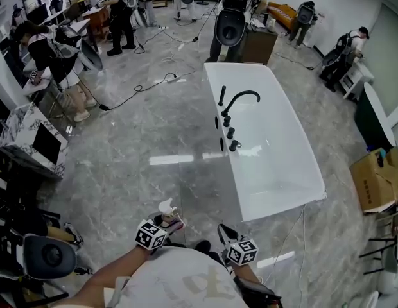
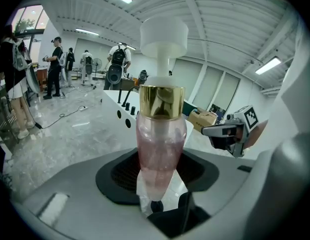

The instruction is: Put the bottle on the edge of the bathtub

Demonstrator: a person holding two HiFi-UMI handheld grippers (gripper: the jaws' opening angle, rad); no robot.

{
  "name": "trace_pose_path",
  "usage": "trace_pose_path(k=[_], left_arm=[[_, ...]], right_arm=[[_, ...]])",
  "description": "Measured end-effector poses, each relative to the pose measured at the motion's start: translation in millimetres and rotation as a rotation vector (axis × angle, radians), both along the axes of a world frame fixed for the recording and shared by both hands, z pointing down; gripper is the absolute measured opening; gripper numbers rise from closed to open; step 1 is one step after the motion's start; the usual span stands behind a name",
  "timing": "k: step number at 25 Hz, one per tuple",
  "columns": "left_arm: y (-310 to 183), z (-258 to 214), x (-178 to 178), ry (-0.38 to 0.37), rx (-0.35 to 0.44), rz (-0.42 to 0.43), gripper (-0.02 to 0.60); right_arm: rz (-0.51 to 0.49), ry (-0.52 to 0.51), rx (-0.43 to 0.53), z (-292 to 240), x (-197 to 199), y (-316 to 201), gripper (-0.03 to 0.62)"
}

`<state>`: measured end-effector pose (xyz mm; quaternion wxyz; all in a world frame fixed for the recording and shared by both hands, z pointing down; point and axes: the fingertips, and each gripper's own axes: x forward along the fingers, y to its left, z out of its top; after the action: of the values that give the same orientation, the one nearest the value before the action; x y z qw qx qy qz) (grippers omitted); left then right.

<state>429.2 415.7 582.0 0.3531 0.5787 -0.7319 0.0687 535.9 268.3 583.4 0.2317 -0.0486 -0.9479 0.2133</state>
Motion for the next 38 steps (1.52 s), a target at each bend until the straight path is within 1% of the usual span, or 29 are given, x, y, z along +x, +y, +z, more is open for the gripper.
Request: trace_pose_path(k=[9, 17, 25, 29, 32, 35, 38], left_arm=[[29, 1, -25, 0.006, -0.003, 0.014, 0.218], [62, -3, -43, -0.002, 0.008, 0.023, 0.218], [104, 8, -65, -0.018, 0.004, 0.027, 0.218], [123, 7, -68, -0.035, 0.001, 0.021, 0.218], [131, 3, -79, -0.057, 0.018, 0.004, 0.218], [129, 1, -87, -0.055, 0.031, -0.023, 0.218], [121, 3, -94, -0.054, 0.023, -0.028, 0.218]], right_arm=[[0.059, -0.001, 0.010, -5, -15, 25, 0.006], [0.087, -0.008, 0.033, -13, -30, 55, 0.006], [0.108, -0.017, 0.062, -14, -51, 85, 0.006], [0.121, -0.014, 0.070, -17, -55, 94, 0.006], [0.114, -0.014, 0.077, -17, -64, 99, 0.006], [0.091, -0.005, 0.078, -15, -72, 98, 0.006], [0.072, 0.004, 0.068, -9, -84, 91, 0.006]])
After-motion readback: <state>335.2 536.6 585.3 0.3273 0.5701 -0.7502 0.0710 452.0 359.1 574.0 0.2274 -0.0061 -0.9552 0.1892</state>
